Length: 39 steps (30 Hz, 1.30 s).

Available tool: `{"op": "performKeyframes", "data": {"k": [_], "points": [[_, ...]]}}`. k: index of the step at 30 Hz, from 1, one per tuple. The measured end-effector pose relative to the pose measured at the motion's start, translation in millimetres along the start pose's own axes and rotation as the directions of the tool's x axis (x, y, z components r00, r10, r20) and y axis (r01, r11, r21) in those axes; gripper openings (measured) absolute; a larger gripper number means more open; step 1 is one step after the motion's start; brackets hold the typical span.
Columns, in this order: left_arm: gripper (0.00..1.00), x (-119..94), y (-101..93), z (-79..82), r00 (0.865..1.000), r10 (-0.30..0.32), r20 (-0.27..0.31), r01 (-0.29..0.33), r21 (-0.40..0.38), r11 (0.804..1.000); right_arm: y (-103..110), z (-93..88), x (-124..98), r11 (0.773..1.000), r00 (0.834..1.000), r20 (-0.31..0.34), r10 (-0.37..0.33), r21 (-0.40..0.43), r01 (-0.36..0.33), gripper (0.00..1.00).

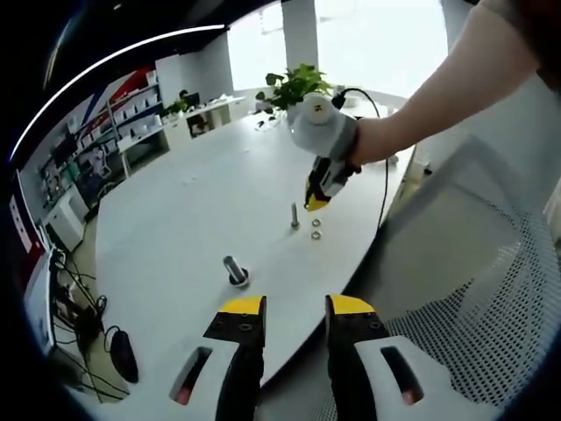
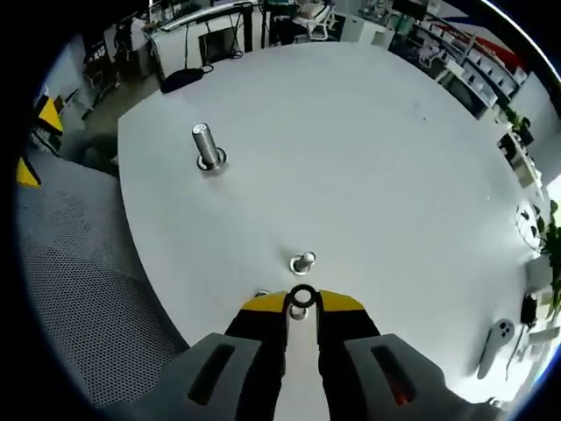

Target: Place the washer onto the threaded stud by aligning its center hole with the stud, sliding it down to the base, and recovering from edge contact or off-axis alignment until the washer reaches the visible bottom stop.

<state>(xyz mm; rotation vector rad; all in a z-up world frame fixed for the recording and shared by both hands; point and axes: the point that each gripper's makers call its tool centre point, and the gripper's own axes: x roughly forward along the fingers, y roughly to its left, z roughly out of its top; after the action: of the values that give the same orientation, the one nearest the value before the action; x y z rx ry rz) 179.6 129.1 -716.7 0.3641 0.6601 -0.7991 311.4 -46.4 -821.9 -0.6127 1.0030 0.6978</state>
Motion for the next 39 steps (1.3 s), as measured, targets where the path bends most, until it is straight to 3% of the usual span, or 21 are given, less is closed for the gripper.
{"op": "performKeyframes", "data": {"k": [11, 13, 21, 39], "points": [[0.25, 0, 0.3, 1.7, 1.000, -0.002, 0.011, 0.002, -0.006, 1.000, -3, 22.0, -5, 0.999, 0.998, 0.056, -0.019, -0.038, 0.021, 0.14], [0.25, -1, -0.1, 1.9, 1.000, -0.004, 0.012, 0.004, -0.006, 1.000, -4, 26.2, -6, 0.994, 0.997, 0.069, -0.037, -0.103, 0.044, 0.14], [0.25, 0, -1.3, 1.7, 1.000, -0.010, 0.011, 0.010, -0.005, 1.000, 5, 23.3, 1, 0.994, 0.999, 0.048, -0.019, -0.106, 0.024, 0.14], [0.25, 1, -0.5, -1.7, 1.000, -0.008, -0.005, 0.008, -0.010, 1.000, -2, 24.6, 15, 0.997, 1.000, 0.027, -0.009, -0.082, 0.012, 0.14]]}}
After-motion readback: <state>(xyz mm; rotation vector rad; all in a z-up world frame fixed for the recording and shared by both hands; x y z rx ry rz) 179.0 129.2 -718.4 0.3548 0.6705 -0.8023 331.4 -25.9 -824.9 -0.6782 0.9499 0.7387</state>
